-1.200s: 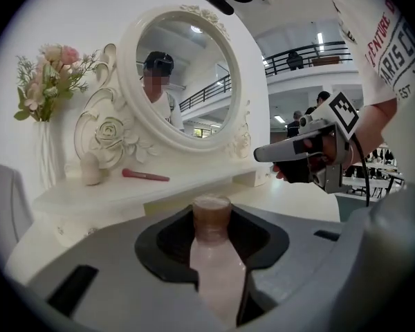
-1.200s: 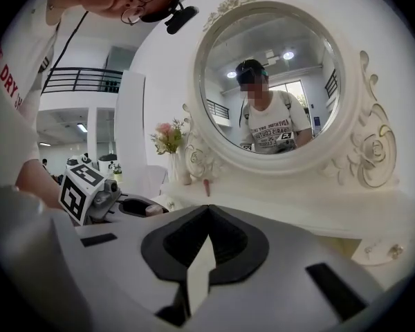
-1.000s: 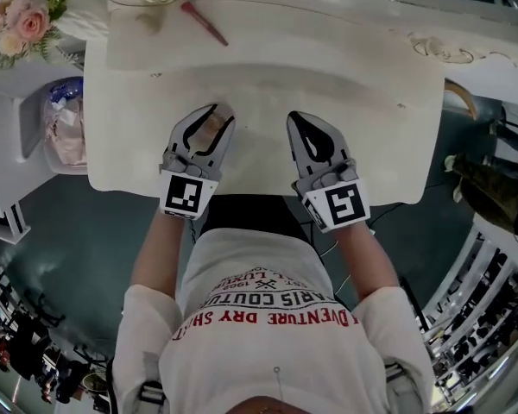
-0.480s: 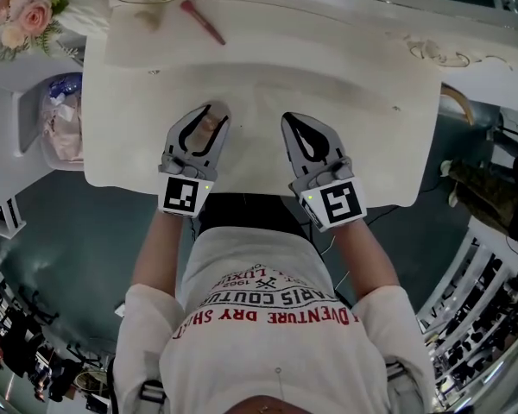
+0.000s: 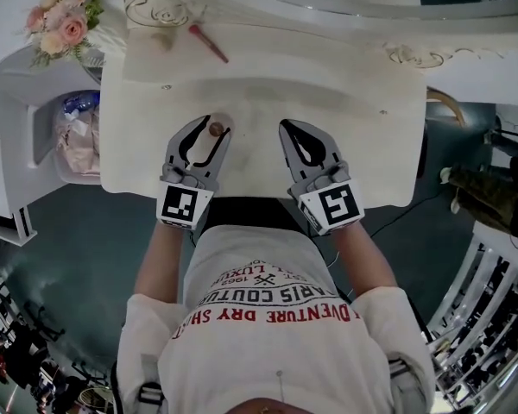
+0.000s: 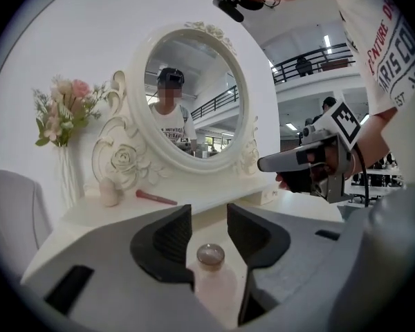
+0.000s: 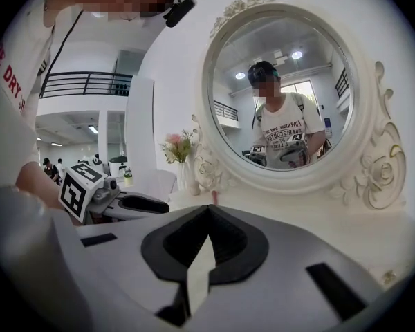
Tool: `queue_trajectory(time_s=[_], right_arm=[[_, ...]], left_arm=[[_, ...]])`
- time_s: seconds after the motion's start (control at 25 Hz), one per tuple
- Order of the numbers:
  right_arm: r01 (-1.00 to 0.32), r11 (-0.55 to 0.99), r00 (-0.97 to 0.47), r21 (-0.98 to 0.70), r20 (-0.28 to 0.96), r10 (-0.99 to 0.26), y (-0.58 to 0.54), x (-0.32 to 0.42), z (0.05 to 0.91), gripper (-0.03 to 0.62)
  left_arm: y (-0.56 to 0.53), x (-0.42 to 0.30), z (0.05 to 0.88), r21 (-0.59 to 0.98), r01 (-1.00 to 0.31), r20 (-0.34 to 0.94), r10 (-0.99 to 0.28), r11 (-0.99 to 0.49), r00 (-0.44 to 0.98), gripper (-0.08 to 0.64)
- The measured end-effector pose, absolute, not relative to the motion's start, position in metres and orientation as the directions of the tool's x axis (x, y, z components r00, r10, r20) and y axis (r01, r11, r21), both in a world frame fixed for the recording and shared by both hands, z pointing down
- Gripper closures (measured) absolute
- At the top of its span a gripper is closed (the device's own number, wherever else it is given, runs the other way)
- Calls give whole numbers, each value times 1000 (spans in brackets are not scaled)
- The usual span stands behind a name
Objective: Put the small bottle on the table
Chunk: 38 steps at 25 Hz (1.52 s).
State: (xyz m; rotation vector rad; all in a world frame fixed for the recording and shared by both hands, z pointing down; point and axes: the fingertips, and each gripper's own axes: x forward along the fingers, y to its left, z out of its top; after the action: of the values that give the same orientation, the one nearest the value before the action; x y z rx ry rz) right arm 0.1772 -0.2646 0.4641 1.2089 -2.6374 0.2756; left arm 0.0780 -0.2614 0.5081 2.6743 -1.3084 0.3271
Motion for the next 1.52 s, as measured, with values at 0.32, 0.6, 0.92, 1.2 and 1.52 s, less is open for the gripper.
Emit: queue_trajectory(time_s=[0.32, 0.6, 0.92, 1.2, 1.52], right_arm=[[-767, 640, -634, -36, 196, -748, -262, 175, 408, 596], [-783, 622, -618, 1, 118, -778, -263, 180, 372, 596], [-796, 603, -602, 58, 33, -798, -263, 181, 334, 596], [-803, 593, -594, 66, -6, -804, -266, 181, 317, 597], [-816, 574, -575, 66, 0, -818, -268, 181, 314, 597]], left_arm=[[-264, 67, 428, -35, -805, 148, -800, -592, 582, 541], [-268, 66, 386, -87, -782, 178, -782, -618, 598, 553], [-273, 55, 341, -109, -796, 117, -803, -595, 584, 554], [-275, 51, 328, -136, -796, 97, -807, -590, 582, 552], [-278, 50, 316, -131, -800, 78, -811, -585, 580, 552]])
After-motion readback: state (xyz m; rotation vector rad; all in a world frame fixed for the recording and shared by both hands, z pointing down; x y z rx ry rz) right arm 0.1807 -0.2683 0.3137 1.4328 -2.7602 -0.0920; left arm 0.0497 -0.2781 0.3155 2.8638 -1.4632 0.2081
